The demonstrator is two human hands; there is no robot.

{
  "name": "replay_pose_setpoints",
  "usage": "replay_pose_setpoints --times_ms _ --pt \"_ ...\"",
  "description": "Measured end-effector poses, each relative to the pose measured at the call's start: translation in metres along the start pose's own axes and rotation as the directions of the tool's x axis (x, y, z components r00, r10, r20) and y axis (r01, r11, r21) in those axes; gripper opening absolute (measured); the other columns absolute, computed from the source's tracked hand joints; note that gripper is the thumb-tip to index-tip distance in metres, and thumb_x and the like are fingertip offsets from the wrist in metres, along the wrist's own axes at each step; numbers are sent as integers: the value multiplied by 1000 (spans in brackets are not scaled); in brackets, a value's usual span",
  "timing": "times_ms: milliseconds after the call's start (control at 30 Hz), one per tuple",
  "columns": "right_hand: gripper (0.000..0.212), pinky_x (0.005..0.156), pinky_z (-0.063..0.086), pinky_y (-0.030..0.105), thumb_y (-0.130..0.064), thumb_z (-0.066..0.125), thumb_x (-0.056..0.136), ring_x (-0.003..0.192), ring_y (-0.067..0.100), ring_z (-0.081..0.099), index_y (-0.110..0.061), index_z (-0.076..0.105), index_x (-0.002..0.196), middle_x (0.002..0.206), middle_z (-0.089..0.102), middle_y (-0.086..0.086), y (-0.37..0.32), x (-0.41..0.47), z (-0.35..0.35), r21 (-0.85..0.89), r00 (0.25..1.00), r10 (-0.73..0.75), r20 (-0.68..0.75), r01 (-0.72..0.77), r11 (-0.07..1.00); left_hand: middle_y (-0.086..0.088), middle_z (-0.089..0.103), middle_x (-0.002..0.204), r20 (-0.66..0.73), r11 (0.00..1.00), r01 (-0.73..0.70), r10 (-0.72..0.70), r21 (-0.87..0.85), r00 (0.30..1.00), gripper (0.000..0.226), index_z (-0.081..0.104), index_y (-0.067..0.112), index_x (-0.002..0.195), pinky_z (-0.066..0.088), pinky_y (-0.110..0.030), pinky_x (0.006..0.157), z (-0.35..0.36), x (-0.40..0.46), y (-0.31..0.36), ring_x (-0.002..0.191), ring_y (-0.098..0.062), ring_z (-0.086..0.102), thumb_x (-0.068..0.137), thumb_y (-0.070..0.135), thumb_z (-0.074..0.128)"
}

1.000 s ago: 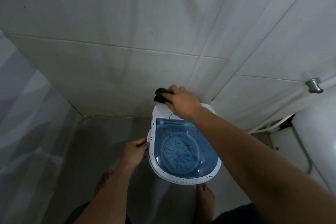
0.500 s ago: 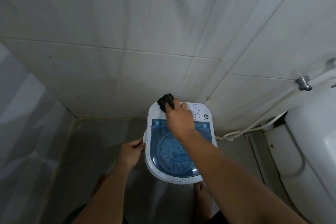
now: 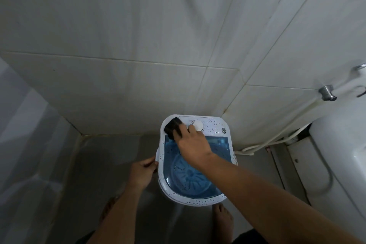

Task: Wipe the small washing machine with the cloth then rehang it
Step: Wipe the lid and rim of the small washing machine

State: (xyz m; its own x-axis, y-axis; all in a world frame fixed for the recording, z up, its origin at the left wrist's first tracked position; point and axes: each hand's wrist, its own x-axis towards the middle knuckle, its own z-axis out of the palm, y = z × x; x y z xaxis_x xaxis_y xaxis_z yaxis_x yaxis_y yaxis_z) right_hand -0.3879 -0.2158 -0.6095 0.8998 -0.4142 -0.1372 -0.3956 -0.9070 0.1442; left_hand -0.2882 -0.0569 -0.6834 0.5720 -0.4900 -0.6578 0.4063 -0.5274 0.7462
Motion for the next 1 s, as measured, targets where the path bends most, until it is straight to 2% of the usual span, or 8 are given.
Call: replay_pose_setpoints --times_ms 67,233,367,433,633,733,833,1000 --pt "62 82 51 50 -10 67 83 109 37 51 -11 48 142 132 48 17 16 4 3 6 999 4 -42 -4 1000 -11 77 106 3 1000 4 -4 -26 1000 29 70 16 118 57 -41 88 1 1 0 89 -24 73 91 7 65" --pt "53 82 53 47 -10 60 91 112 35 50 -14 47 143 134 45 17 13 32 -3 208 934 354 -53 -336 919 -2 78 87 8 997 22 -22 -74 1000 26 72 17 112 58 -31 67 2 1 -1 78 -23 74 92 5 62" --pt "60 75 54 48 -14 71 82 101 36 55 -18 53 139 131 51 16 -14 19 19 118 988 -80 -133 96 988 -6 77 90 10 996 0 1 -92 1000 27 71 12 117 58 -33 67 5 -3 3 79 -25 74 94 3 58" --pt "60 76 53 48 -18 75 80 100 35 56 -22 56 138 130 54 14 3 25 19 84 972 -157 -175 173 981 -2 79 92 34 997 -28 31 -78 999 30 72 20 113 58 -28 63 7 -6 5 78 -19 76 95 3 56" --pt "57 84 50 48 -14 59 94 110 36 50 -18 43 148 138 44 16 19 43 5 236 957 278 -78 -253 938 12 74 92 69 995 -85 88 -43 994 42 61 35 124 58 -19 64 8 -12 8 76 -1 73 98 4 50" --pt "65 75 53 49 -15 72 82 101 36 54 -19 50 143 132 50 16 4 21 21 132 990 29 -137 -11 991 8 76 102 83 994 -108 109 -11 991 44 63 44 118 60 -31 80 8 -12 7 87 -5 74 98 6 51" --pt "63 74 52 47 -20 74 82 99 35 55 -20 53 141 129 53 14 25 15 24 33 955 -248 -162 257 966 24 75 90 83 989 -147 146 14 986 47 63 47 118 59 -29 81 8 -14 7 89 0 72 98 7 52" --pt "56 84 49 47 -8 58 89 111 37 49 -15 46 144 134 46 15 32 58 -8 91 979 174 -105 -165 982 33 72 77 103 988 -152 151 1 983 48 55 45 128 56 -19 67 9 -16 8 75 9 70 99 7 49"
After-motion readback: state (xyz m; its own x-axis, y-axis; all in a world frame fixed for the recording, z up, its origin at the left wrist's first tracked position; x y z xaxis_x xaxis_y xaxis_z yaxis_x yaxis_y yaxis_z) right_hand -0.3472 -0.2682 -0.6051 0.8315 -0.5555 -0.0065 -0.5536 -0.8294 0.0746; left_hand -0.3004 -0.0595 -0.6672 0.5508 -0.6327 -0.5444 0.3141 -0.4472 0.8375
